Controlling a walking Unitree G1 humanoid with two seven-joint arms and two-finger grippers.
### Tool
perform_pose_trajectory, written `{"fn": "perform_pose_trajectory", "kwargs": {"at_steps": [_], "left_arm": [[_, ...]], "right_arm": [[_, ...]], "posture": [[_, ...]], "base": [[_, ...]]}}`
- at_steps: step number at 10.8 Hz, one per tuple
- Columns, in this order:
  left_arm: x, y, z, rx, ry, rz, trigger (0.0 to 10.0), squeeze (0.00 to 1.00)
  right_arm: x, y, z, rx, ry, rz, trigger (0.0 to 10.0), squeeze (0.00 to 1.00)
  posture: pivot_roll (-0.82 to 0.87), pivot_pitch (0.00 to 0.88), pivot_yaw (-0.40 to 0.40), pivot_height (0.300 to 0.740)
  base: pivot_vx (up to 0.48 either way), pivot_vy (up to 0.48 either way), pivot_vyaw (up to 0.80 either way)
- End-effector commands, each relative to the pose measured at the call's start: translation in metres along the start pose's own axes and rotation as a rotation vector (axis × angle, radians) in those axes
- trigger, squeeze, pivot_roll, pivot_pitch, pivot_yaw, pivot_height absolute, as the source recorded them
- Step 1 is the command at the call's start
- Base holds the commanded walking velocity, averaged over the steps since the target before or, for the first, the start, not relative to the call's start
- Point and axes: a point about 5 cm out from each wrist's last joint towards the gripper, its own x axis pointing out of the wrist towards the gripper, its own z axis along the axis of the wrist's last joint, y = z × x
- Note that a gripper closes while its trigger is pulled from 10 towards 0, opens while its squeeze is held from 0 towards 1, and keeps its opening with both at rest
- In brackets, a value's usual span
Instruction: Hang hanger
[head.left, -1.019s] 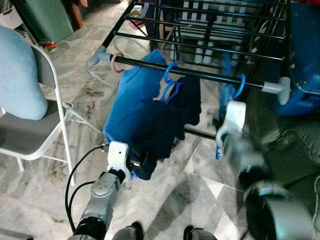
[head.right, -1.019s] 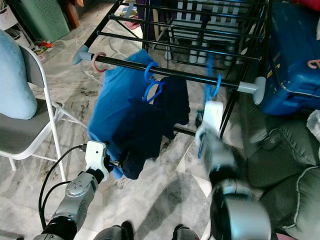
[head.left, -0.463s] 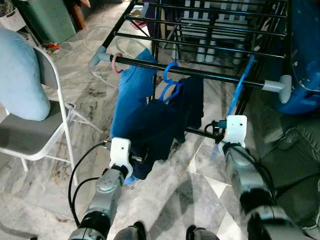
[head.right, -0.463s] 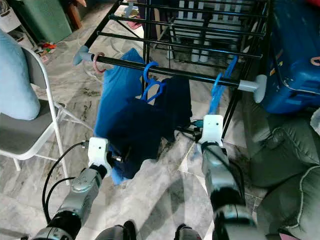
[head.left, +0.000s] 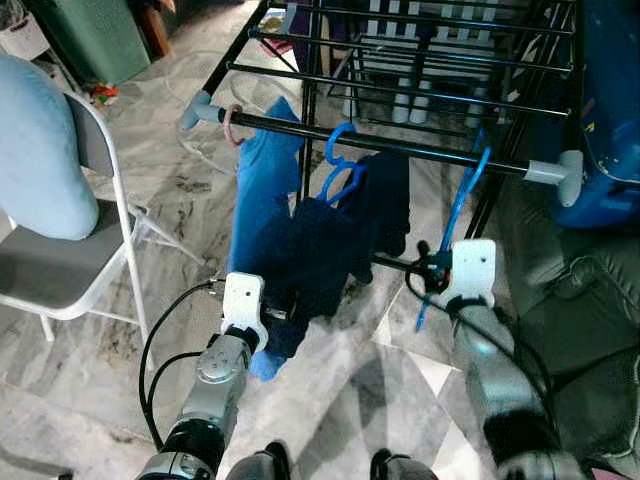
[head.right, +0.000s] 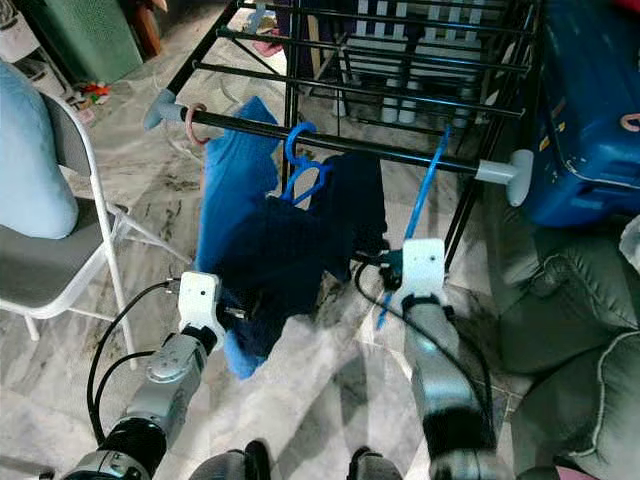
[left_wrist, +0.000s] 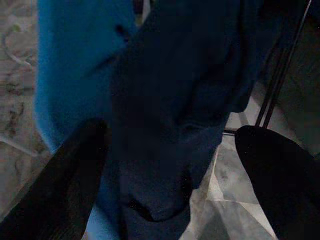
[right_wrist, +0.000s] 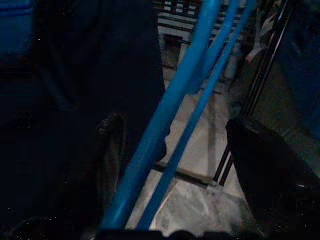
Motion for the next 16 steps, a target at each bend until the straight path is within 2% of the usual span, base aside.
{"fn": "perform_pose_trajectory", "kwargs": {"at_steps": [1, 3, 5, 10, 11, 12, 16], "left_arm": [[-0.003, 0.003, -0.004, 0.016, 0.013, 0.013, 10.0, 0.00], [-0.007, 0.004, -0.009, 0.033, 0.027, 0.038, 10.0, 0.00], [-0.007, 0.004, -0.011, 0.044, 0.034, 0.055, 10.0, 0.00], [-0.006, 0.006, -0.010, 0.061, 0.039, 0.065, 10.0, 0.00], [-0.006, 0.006, -0.010, 0.061, 0.041, 0.065, 10.0, 0.00], [-0.006, 0.006, -0.011, 0.064, 0.042, 0.065, 10.0, 0.00], [-0.007, 0.008, -0.013, 0.066, 0.048, 0.073, 10.0, 0.00]], "right_arm": [[-0.003, 0.005, 0.000, -0.006, 0.005, 0.017, 10.0, 1.00], [-0.021, 0.007, -0.006, -0.003, 0.035, 0.019, 10.0, 1.00], [-0.031, 0.002, -0.010, 0.008, 0.056, -0.002, 10.0, 1.00], [-0.033, 0.005, -0.010, 0.009, 0.082, 0.002, 10.0, 0.98], [-0.033, 0.005, -0.010, 0.007, 0.086, 0.004, 10.0, 0.60], [-0.032, 0.006, -0.011, 0.005, 0.090, 0.008, 10.0, 0.00], [-0.032, 0.010, -0.012, 0.010, 0.102, 0.037, 10.0, 0.00]], "posture": [[-0.12, 0.184, 0.074, 0.740], [-0.11, 0.194, 0.059, 0.740], [-0.11, 0.195, 0.056, 0.740], [-0.11, 0.187, 0.063, 0.740], [-0.11, 0.184, 0.064, 0.740], [-0.11, 0.184, 0.061, 0.740], [-0.10, 0.183, 0.063, 0.740]], "base": [[0.000, 0.000, 0.00], [0.000, 0.000, 0.00], [-0.157, 0.000, 0.00], [-0.328, 0.000, 0.00], [-0.334, 0.000, 0.00], [-0.334, 0.000, 0.00], [-0.334, 0.000, 0.00]]}}
